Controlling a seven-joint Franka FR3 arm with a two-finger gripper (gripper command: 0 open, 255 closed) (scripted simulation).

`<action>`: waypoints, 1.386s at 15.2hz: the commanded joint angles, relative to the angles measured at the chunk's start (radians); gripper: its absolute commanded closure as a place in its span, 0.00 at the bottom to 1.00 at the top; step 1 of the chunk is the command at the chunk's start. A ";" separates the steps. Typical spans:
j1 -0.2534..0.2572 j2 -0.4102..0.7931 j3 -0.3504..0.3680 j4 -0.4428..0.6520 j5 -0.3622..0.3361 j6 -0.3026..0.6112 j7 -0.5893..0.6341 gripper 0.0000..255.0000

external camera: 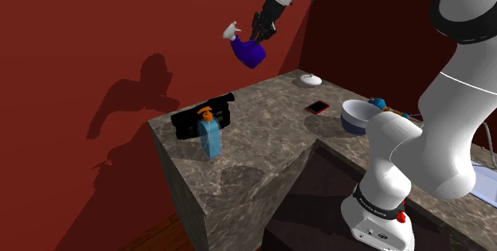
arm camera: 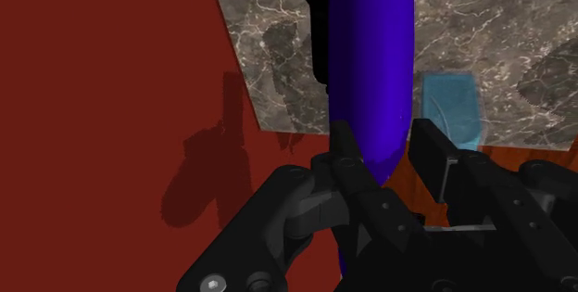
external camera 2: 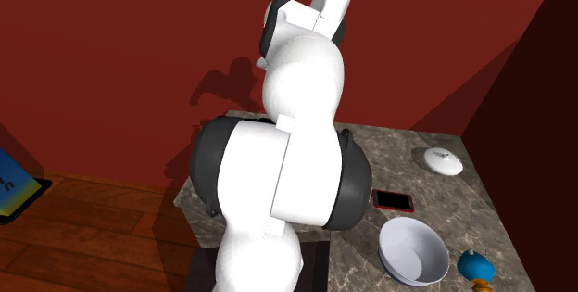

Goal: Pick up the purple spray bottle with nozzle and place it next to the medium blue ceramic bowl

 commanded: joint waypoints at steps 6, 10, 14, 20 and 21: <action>-0.062 -0.097 0.019 -0.031 -0.079 -0.030 -0.020 1.00; -0.128 -0.173 0.019 -0.079 -0.131 -0.039 -0.067 1.00; -0.179 -0.230 -0.005 -0.108 -0.170 -0.055 -0.125 1.00; -0.228 -0.289 -0.078 -0.115 -0.211 -0.091 -0.229 1.00; -0.232 -0.297 -0.094 -0.112 -0.217 -0.098 -0.247 1.00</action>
